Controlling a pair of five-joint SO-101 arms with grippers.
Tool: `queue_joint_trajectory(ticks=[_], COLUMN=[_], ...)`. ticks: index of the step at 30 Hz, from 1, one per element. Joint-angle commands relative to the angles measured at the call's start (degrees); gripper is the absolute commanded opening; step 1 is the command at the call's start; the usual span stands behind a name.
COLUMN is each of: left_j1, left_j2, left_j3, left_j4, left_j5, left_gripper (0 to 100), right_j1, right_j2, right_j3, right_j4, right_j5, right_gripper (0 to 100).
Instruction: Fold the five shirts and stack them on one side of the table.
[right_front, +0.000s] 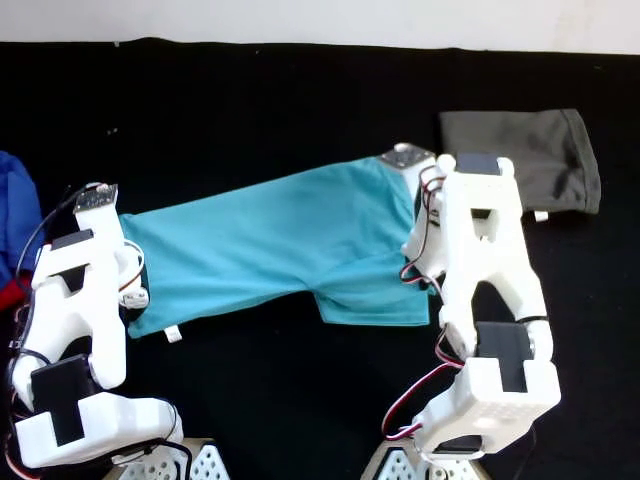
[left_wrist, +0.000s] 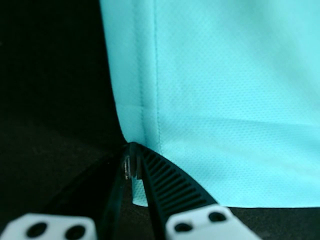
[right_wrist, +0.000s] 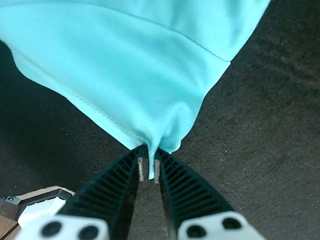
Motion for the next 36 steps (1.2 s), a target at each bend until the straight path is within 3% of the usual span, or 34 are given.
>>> queue_joint_trajectory(ticks=[1, 4, 8, 14, 20, 36], left_j1=[-0.75, -0.75, -0.75, -0.75, -0.75, -0.75], left_j2=[-0.13, -0.13, -0.13, -0.13, -0.13, -0.13], left_j3=[0.04, 0.04, 0.04, 0.04, 0.04, 0.04], left_j4=[-1.58, -1.58, -1.58, -1.58, -1.58, -1.58], left_j5=[0.62, 0.62, 0.62, 0.62, 0.62, 0.62], left_gripper=[1, 1, 1, 1, 1, 1], right_j1=[0.75, 0.84, -1.89, -13.93, -22.81, -22.11], right_j2=[-0.48, -1.63, -7.34, -9.98, -8.57, -0.31], right_j3=[0.04, -0.57, -0.13, 6.90, 15.43, 15.87], right_j4=[-0.04, 1.89, 1.89, 1.01, -9.36, -21.41], right_j5=[0.62, 0.97, 0.79, 0.70, -2.46, -4.40], right_gripper=[10.2, 19.4, 17.6, 17.3, 17.6, 15.4])
